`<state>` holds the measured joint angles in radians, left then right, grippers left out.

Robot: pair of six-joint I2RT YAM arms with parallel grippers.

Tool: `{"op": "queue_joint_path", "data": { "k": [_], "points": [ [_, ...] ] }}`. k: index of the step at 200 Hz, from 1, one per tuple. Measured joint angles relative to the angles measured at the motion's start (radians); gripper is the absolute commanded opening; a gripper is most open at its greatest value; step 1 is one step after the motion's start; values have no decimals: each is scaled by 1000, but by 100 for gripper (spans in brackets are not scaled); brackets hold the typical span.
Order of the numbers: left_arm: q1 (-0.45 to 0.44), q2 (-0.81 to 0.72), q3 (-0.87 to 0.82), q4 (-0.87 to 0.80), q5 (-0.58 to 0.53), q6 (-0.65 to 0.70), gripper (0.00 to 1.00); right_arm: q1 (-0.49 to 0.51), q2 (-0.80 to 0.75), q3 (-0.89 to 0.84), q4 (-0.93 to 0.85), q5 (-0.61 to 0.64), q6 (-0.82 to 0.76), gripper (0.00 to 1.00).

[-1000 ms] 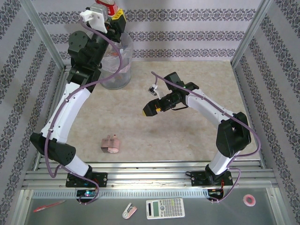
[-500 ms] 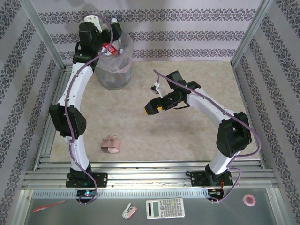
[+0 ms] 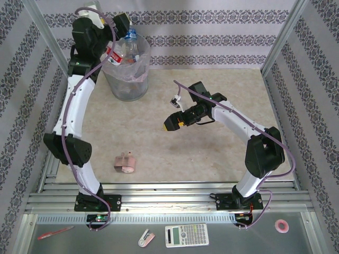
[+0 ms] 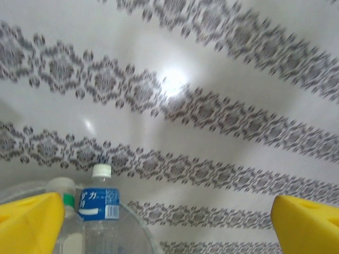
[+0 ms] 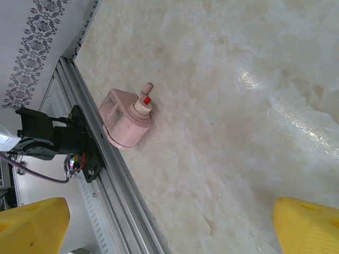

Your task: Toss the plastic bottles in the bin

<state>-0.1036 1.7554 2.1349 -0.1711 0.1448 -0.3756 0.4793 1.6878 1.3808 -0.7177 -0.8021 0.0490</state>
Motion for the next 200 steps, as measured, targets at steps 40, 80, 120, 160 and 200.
{"op": "queue_joint_path", "data": {
  "k": [40, 80, 120, 160, 200],
  "points": [
    [0, -202, -172, 3, -47, 4, 100, 0, -1, 0, 0, 1, 0, 98],
    [0, -407, -457, -19, -121, 8, 100, -11, -34, 0, 10, 32, 0, 98],
    [0, -600, -797, -92, -187, 2, 100, -55, -93, 0, 39, 89, 3, 98],
    [0, -689, -1119, -132, -266, -4, 100, -144, -210, -85, 146, 233, 34, 98],
    [0, -689, -1423, -21, -371, 50, 100, -258, -378, -332, 371, 532, 71, 98]
  ]
}}
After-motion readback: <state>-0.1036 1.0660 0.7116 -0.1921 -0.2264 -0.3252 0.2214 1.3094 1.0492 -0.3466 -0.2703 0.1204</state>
